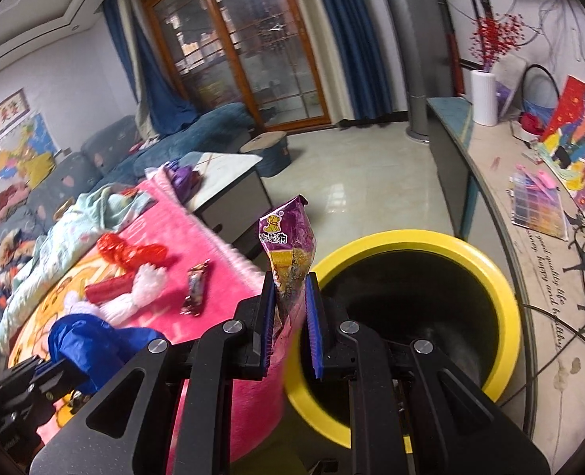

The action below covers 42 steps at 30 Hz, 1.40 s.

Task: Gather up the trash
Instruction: 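Carry the blue glove and purple wrapper with both tools over the yellow bin, then open both tools to drop the glove and wrapper into the bin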

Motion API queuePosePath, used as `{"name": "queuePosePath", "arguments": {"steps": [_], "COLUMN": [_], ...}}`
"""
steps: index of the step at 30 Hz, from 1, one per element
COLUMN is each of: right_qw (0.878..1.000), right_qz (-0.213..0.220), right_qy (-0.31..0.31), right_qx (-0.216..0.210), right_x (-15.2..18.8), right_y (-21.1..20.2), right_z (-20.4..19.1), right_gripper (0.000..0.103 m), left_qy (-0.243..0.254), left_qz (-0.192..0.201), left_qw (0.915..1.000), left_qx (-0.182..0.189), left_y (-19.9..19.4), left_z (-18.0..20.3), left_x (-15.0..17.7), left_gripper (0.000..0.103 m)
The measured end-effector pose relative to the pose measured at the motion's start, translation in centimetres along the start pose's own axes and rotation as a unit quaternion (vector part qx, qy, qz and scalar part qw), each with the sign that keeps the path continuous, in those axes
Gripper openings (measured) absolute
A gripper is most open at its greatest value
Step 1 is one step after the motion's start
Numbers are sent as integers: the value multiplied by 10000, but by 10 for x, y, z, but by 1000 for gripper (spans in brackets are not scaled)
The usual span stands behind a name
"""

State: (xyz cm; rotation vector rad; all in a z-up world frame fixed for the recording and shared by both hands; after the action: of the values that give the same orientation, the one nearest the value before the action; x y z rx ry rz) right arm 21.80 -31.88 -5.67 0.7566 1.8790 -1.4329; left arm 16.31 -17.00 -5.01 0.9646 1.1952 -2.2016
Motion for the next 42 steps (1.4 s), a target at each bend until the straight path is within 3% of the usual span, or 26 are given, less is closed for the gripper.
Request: {"name": "queuePosePath", "arguments": {"steps": [26, 42], "right_qw": [9946, 9877], "right_qz": [-186, -425], "right_qy": [823, 1331], "right_qx": [608, 705], "right_x": [16, 31], "right_y": [13, 26], "right_z": [93, 129], "right_gripper": [15, 17], "left_qy": [375, 403], "left_qz": [-502, -929], "left_qw": [9969, 9941], "left_qx": [478, 386], "left_y": [77, 128], "left_z": [46, 51], "left_x": [12, 25], "left_gripper": [9, 9]}}
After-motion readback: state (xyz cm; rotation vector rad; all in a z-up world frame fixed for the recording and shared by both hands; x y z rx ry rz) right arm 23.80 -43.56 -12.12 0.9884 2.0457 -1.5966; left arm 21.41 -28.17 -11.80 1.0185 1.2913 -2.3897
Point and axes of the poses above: each gripper's, at about its wrist camera, not at the fingertips, and y roughly the way its jaws point, z to its right, x to its underside, the point moved 7 cm from there along y, roughly the way its jaws point, and after that the axes turned 7 degrees about -y, right-handed, at the moved point
